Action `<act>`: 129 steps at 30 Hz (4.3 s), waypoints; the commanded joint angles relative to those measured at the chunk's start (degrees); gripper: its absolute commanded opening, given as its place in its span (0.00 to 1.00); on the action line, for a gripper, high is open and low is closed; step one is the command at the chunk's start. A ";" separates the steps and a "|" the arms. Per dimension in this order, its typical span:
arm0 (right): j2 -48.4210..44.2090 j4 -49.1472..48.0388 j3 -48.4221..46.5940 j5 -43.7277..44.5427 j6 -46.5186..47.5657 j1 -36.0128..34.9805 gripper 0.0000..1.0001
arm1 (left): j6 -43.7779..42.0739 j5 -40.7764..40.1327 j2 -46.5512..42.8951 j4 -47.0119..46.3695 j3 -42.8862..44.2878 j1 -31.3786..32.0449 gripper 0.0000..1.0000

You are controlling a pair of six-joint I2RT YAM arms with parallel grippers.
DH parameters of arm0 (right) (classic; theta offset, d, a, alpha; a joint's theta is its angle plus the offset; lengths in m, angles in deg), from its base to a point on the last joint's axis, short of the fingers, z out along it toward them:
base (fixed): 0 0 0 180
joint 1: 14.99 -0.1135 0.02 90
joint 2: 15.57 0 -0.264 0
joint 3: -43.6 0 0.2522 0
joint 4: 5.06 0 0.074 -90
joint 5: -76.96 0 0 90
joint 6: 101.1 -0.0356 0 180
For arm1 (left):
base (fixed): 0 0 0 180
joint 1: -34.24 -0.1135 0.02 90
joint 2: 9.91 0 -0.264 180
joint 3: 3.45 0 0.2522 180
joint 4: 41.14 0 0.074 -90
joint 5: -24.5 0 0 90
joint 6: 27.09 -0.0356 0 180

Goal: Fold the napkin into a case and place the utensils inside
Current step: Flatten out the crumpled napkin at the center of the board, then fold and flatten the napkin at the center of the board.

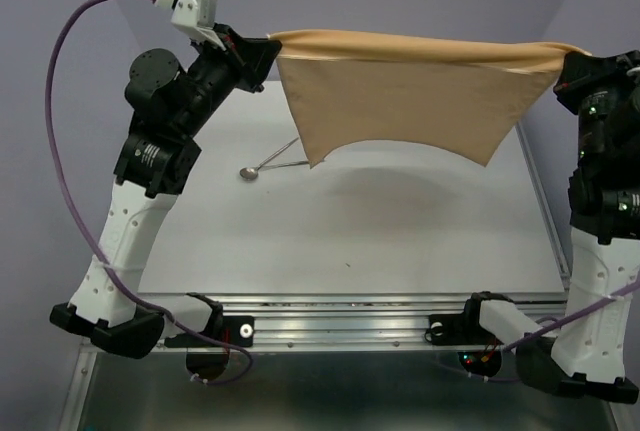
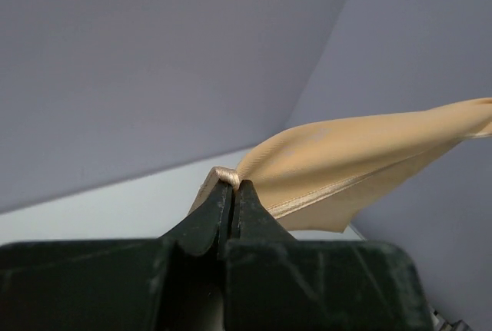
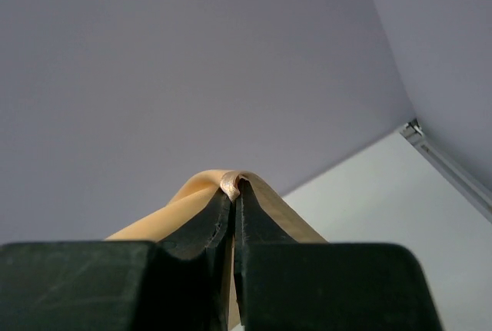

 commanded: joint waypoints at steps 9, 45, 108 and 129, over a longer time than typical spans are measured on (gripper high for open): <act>-11.71 6.77 -9.95 9.41 3.58 0.75 0.01 | 0.38 -0.83 -15.75 -1.88 1.29 -0.96 0.00; 28.17 -16.06 23.10 9.68 1.30 0.75 0.01 | 0.38 -0.48 30.53 -8.47 -11.04 -1.40 0.00; 11.50 2.56 49.99 -0.87 -7.05 1.28 0.01 | 5.48 6.29 19.49 -1.17 -37.91 1.41 0.00; 3.58 9.86 51.30 5.63 -7.84 1.28 0.01 | 3.99 7.52 14.83 4.46 -40.64 4.57 0.00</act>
